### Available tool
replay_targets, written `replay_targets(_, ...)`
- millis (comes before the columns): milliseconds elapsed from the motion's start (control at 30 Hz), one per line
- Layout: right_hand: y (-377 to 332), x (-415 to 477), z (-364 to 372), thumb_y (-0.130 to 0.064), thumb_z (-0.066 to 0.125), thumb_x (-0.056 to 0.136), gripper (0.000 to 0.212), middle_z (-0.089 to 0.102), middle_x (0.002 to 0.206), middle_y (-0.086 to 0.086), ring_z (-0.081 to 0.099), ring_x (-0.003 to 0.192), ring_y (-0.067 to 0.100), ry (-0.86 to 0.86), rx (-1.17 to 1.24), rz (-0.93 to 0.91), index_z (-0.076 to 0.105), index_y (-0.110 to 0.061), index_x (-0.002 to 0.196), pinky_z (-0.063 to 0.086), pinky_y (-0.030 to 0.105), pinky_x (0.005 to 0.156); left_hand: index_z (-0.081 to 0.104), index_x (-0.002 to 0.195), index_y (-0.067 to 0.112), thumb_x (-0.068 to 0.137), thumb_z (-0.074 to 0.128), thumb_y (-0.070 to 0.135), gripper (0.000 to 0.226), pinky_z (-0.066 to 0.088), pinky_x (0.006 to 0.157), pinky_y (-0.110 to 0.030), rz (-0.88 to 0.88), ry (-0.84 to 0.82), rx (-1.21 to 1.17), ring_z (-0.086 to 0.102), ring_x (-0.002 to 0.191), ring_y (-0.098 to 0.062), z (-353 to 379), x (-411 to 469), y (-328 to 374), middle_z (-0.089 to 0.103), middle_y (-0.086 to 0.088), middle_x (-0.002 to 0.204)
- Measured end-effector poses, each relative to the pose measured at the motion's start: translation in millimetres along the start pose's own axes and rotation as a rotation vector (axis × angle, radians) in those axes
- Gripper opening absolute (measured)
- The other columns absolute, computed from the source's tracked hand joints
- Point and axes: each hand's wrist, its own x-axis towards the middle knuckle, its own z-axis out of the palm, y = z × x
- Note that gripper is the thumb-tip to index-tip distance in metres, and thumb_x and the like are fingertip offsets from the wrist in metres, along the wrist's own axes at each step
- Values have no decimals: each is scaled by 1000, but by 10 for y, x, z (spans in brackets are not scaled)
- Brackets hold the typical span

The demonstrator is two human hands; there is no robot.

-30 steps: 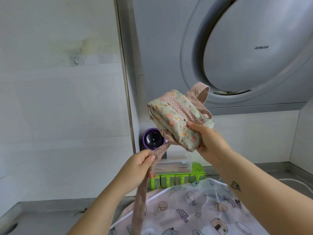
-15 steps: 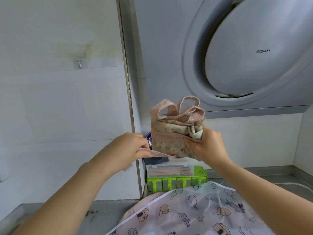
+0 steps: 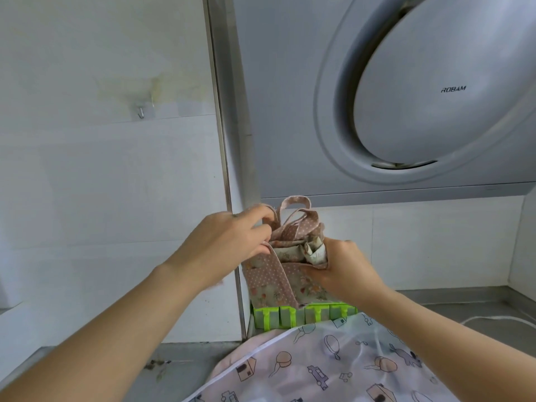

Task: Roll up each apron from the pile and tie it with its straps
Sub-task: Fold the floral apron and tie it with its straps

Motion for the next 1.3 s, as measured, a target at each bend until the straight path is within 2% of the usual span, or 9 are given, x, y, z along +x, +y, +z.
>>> replay_targets(167, -35, -53, -14, -42, 66, 83, 25, 66, 82, 2, 58, 75, 25, -13, -69, -89, 56, -19, 89, 48, 35, 64, 52, 67, 18, 63, 82, 44, 40, 35, 40, -19, 165, -80, 31, 53, 44, -17, -32, 125, -153, 60, 5, 68)
replay_targets(300, -25, -85, -49, -46, 58, 80, 29, 52, 66, -6, 48, 66, 23, -69, -108, -120, 36, -31, 68, 33, 28, 52, 56, 68, 17, 67, 75, 50, 37, 44, 38, -25, 280, -133, 104, 47, 39, -17, -47, 180, -250, 66, 0, 109)
replay_targets(433, -15, -64, -54, -37, 59, 81, 32, 50, 66, -6, 49, 67, 23, -98, -142, -129, 31, -34, 67, 33, 28, 55, 41, 75, 21, 76, 75, 45, 41, 44, 36, -25, 367, -66, 36, 40, 35, -18, 3, 187, -332, 54, 5, 58)
replay_targets(567, -14, -52, -72, -27, 61, 81, 15, 59, 76, 1, 54, 72, 27, -88, -162, -148, 47, -24, 82, 39, 30, 59, 43, 78, 22, 90, 49, 49, 30, 43, 40, -22, 401, -111, -13, 46, 36, -16, 14, 166, -338, 51, 9, 51)
replay_targets(667, 37, -8, -93, -31, 68, 81, 21, 67, 84, 6, 60, 78, 29, -122, -126, -180, 58, -15, 91, 48, 37, 66, 44, 81, 24, 95, 37, 51, 32, 38, 48, -23, 240, -264, -89, 42, 45, -9, -74, 182, -218, 49, 10, 57)
replay_targets(800, 78, 64, -148, -25, 77, 77, 26, 70, 83, 7, 61, 76, 22, -162, 43, -220, 65, -6, 90, 46, 37, 70, 45, 74, 18, 90, 57, 45, 33, 27, 49, -20, -226, -543, -595, 36, 47, -5, -149, 255, -139, 42, 11, 51)
replay_targets(967, 65, 54, -240, -9, 79, 74, 16, 67, 73, -4, 52, 70, -2, -187, 233, -255, 66, -5, 82, 47, 26, 67, 57, 72, 13, 75, 69, 37, 27, 31, 53, -19, -405, -706, -1079, 41, 54, -8, -249, 252, -267, 51, 7, 56)
replay_targets(1133, 64, -23, -275, -11, 79, 75, 14, 64, 71, -16, 54, 66, -8, -184, 261, -263, 67, -7, 81, 43, 12, 63, 61, 76, 16, 85, 68, 21, 13, 39, 58, -10, -431, -803, -1057, 51, 60, 1, -350, 220, -399, 59, 16, 63)
replay_targets(1300, 56, -32, -260, -7, 78, 75, 36, 61, 64, -31, 52, 63, -12, -171, 299, -228, 55, -34, 71, 40, 8, 60, 53, 66, 17, 88, 67, 19, 26, 36, 56, -13, -490, -823, -1067, 45, 57, -2, -362, 168, -338, 52, 11, 59)
